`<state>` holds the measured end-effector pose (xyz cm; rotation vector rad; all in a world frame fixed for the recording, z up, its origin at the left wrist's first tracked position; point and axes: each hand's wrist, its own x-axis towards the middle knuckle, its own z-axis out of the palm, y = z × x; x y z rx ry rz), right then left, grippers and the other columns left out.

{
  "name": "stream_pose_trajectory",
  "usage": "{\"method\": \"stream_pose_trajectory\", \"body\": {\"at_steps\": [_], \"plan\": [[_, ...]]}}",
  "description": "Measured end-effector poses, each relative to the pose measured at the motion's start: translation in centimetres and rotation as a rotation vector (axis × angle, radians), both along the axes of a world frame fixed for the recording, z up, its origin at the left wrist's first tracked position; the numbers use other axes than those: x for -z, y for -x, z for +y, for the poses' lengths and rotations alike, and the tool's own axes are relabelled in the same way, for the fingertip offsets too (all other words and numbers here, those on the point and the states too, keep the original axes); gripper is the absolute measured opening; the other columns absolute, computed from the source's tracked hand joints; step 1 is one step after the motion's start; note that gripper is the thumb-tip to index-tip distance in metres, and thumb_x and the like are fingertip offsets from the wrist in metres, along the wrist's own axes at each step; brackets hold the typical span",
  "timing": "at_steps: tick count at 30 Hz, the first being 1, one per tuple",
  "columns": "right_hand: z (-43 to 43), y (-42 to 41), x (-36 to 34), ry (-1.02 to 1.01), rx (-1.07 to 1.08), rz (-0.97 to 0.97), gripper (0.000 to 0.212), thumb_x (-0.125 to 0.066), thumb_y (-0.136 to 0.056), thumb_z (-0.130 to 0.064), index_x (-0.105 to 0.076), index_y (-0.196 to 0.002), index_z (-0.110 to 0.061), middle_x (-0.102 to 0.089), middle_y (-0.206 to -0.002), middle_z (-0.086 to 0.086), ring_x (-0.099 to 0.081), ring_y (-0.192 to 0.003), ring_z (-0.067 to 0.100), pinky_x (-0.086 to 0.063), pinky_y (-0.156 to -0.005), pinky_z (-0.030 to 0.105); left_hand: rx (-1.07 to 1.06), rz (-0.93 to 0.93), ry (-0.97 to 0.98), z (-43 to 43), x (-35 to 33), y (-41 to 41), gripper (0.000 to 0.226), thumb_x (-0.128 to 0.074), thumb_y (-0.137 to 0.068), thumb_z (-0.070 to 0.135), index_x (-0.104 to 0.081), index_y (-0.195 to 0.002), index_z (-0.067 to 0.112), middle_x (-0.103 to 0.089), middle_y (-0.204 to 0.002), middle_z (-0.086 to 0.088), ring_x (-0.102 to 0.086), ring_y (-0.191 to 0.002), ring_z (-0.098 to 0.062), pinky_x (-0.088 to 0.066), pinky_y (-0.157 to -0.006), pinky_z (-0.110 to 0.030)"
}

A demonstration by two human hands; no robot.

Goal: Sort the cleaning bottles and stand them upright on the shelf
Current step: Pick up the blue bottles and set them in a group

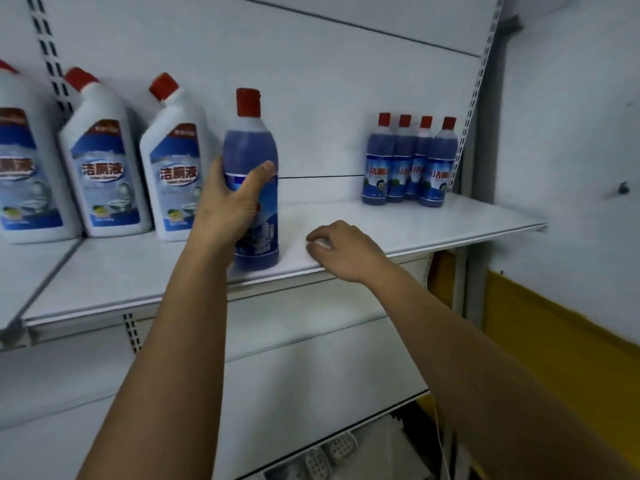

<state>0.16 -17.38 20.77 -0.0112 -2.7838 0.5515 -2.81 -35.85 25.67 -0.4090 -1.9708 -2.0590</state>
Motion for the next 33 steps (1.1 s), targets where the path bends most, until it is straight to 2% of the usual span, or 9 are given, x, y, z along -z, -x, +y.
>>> {"method": "stream_pose_trajectory", "body": {"at_steps": [3, 7, 13, 17, 20, 24, 30, 33], "plan": [[5.3, -0.1, 0.1, -0.042, -0.002, -0.003, 0.041, -0.045, -0.095, -0.044, -0.061, -0.129, -0.030, -0.056, -0.133, 0.004, -0.054, -0.117, 0.025, -0.045, -0.092, 0.034, 0.010, -0.013, 0.014, 5.1, -0.1, -0.3, 0.050, -0.066, -0.087, 0.049, -0.044, -0.129, 0.033, -0.058, -0.122, 0.004, -0.059, -0.109, -0.019, -0.049, -0.091, -0.039], [11.2, -0.1, 0.3, -0.075, -0.005, -0.004, 0.043, -0.041, -0.095, -0.048, -0.057, -0.133, -0.034, -0.050, -0.137, 0.004, -0.049, -0.122, 0.026, -0.040, -0.098, 0.037, 0.024, 0.002, 0.017, 11.7, -0.1, 0.2, 0.038, -0.065, -0.089, 0.045, -0.044, -0.119, 0.036, -0.060, -0.114, 0.008, -0.061, -0.107, -0.018, -0.050, -0.089, -0.037], [19.9, 0.9, -0.1, -0.080, -0.003, -0.056, 0.045, -0.040, -0.096, -0.050, -0.051, -0.137, -0.036, -0.044, -0.143, 0.001, -0.043, -0.128, 0.024, -0.037, -0.102, 0.038, 0.117, 0.025, 0.071, 20.6, 0.1, 3.8, 0.035, -0.064, -0.090, 0.047, -0.046, -0.119, 0.039, -0.062, -0.120, 0.005, -0.063, -0.109, -0.018, -0.053, -0.096, -0.042], [25.7, 2.7, -0.7, -0.095, 0.012, -0.119, 0.047, -0.041, -0.095, -0.054, -0.049, -0.138, -0.038, -0.040, -0.148, 0.003, -0.041, -0.131, 0.025, -0.036, -0.106, 0.041, 0.136, 0.088, 0.229, 26.2, -0.5, 7.0, 0.045, -0.059, -0.094, 0.048, -0.040, -0.131, 0.030, -0.058, -0.126, 0.003, -0.061, -0.114, -0.019, -0.053, -0.093, -0.037], [29.1, 4.0, -0.9, -0.094, 0.001, -0.161, 0.049, -0.041, -0.095, -0.057, -0.045, -0.140, -0.040, -0.034, -0.153, 0.003, -0.036, -0.137, 0.025, -0.032, -0.111, 0.043, 0.046, 0.180, 0.432, 29.9, -1.1, 9.2, 0.061, -0.056, -0.093, 0.054, -0.037, -0.140, 0.020, -0.057, -0.133, -0.005, -0.060, -0.116, -0.025, -0.052, -0.090, -0.037], [32.7, 5.4, -1.3, -0.167, -0.057, -0.257, 0.057, -0.034, -0.092, -0.069, -0.035, -0.145, -0.047, -0.023, -0.159, -0.002, -0.024, -0.144, 0.026, -0.023, -0.115, 0.046, -0.130, 0.339, 0.678, 33.4, -1.9, 11.2, 0.071, -0.060, -0.088, 0.059, -0.038, -0.137, 0.014, -0.061, -0.130, -0.010, -0.062, -0.111, -0.029, -0.051, -0.082, -0.034], [36.7, 5.8, -1.4, -0.190, -0.037, -0.275, 0.059, -0.030, -0.094, -0.069, -0.029, -0.148, -0.046, -0.019, -0.160, -0.003, -0.021, -0.146, 0.025, -0.019, -0.117, 0.046, -0.224, 0.393, 0.734, 37.6, -2.0, 12.5, 0.078, -0.059, -0.088, 0.061, -0.031, -0.138, 0.008, -0.064, -0.121, -0.011, -0.066, -0.102, -0.030, -0.056, -0.079, -0.041], [36.7, 5.7, -1.2, -0.195, -0.062, -0.251, 0.058, -0.029, -0.095, -0.066, -0.028, -0.149, -0.044, -0.020, -0.160, -0.002, -0.021, -0.145, 0.024, -0.017, -0.116, 0.043, -0.308, 0.398, 0.792, 39.1, -1.9, 12.7, 0.077, -0.054, -0.091, 0.060, -0.027, -0.138, 0.005, -0.064, -0.116, -0.013, -0.066, -0.099, -0.031, -0.053, -0.073, -0.039]]}}
